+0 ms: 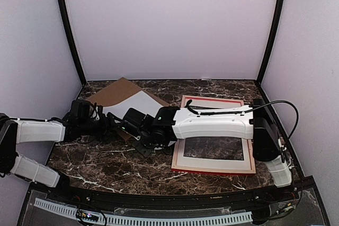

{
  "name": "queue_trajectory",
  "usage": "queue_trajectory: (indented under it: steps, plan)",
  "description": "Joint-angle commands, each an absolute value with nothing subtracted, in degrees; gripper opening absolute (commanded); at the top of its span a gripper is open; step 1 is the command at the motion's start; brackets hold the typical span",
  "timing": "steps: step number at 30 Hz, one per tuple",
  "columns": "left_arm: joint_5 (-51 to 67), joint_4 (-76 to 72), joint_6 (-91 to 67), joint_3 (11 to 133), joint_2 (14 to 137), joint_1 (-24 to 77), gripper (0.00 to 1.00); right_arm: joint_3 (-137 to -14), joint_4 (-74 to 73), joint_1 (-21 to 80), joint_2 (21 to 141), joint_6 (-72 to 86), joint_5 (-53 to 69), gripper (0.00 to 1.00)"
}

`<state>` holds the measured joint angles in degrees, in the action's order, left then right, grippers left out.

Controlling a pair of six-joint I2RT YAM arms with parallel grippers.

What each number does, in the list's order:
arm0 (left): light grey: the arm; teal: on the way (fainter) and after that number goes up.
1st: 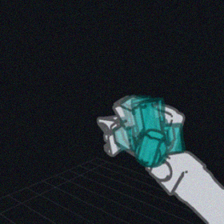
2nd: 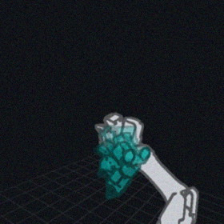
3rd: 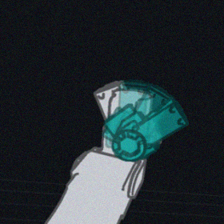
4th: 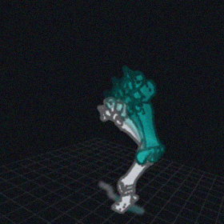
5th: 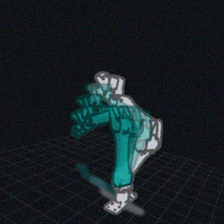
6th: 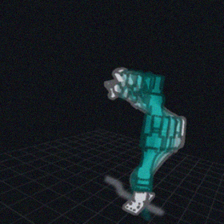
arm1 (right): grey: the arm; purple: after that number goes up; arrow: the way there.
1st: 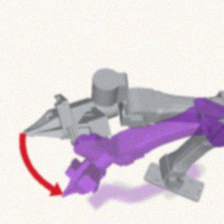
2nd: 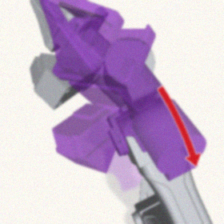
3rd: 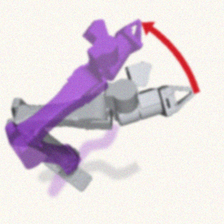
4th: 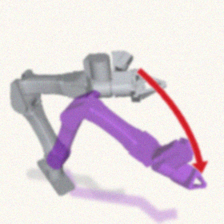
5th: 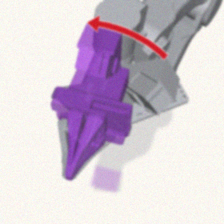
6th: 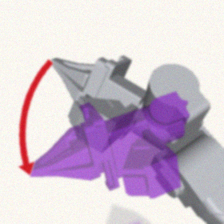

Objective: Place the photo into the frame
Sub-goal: Pass from the right arm to the left

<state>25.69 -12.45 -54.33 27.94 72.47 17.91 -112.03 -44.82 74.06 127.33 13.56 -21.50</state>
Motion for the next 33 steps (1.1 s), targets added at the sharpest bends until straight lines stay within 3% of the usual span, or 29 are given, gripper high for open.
queue_trajectory:
  steps: [1, 10, 19, 22, 26, 33]
  plan:
    - [27.56, -16.38, -55.10, 27.26, 74.43, 18.19, 0.73, -113.91, -42.60, 75.01, 129.24, 14.92, -19.82, 0.08]
    - [29.39, -19.47, -55.69, 27.38, 77.71, 18.19, 0.53, -113.38, -41.53, 75.29, 129.38, 15.74, -18.50, 0.09]
    - [30.23, -21.58, -55.15, 27.15, 79.07, 18.19, 0.25, -112.21, -40.80, 75.39, 128.42, 16.08, -17.90, 0.16]
    - [30.07, -21.49, -54.45, 27.19, 79.03, 18.19, 0.13, -110.14, -39.21, 75.33, 126.66, 16.39, -16.95, 0.25]
    - [29.58, -19.75, -52.09, 28.12, 78.62, 18.19, 0.00, -106.72, -36.45, 75.32, 123.78, 16.62, -14.44, 0.47]
    - [28.41, -8.26, -43.11, 34.56, 75.60, 18.19, 0.00, -98.73, -30.89, 74.41, 115.33, 16.95, -12.57, 0.73]
